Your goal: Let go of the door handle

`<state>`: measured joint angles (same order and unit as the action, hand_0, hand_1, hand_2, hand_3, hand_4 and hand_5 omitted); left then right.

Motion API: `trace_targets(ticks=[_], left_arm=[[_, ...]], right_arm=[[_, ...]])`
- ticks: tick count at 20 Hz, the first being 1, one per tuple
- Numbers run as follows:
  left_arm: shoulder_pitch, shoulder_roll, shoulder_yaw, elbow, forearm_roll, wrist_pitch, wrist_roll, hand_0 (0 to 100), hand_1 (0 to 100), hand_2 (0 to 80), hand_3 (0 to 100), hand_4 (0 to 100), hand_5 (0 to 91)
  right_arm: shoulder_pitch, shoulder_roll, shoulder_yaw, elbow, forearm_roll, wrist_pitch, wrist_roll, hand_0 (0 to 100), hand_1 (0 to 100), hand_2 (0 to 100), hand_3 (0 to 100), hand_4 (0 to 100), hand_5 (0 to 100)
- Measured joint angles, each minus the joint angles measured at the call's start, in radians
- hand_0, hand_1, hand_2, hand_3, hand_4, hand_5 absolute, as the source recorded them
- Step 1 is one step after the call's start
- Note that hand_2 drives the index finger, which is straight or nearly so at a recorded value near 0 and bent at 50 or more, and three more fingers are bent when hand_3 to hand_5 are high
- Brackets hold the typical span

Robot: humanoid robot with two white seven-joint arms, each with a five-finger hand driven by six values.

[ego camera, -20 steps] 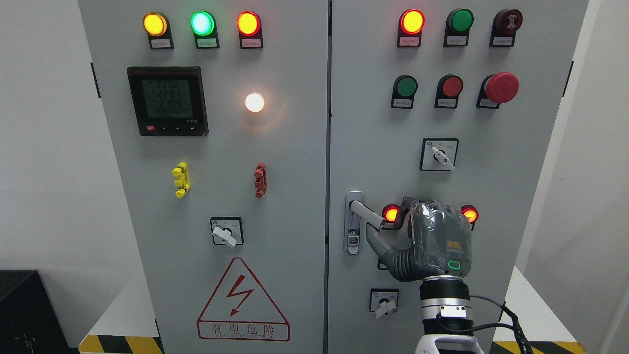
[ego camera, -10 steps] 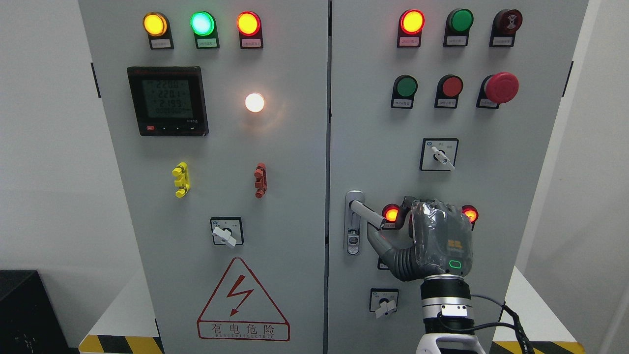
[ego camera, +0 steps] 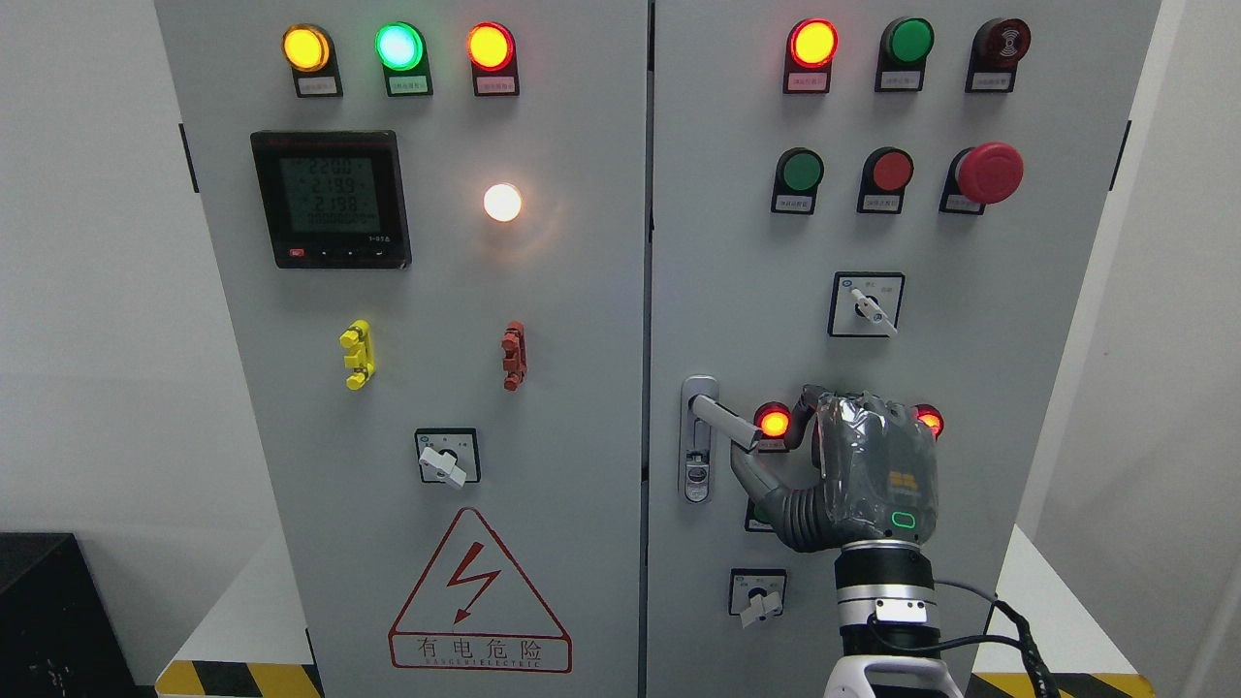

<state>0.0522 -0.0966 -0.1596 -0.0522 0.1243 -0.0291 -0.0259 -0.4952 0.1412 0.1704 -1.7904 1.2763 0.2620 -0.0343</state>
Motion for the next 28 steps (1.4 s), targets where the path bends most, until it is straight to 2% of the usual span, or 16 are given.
trace_targets(ticks=[28], left_arm=[[0.0,0.0,0.0,0.0,0.0,0.001,0.0,0,0,4.6,11,1,0.0]], right_arm=[[-0.019,0.0,-0.012,0.0,0.0,-0.003,0.002,28,49,73,99,80,74]])
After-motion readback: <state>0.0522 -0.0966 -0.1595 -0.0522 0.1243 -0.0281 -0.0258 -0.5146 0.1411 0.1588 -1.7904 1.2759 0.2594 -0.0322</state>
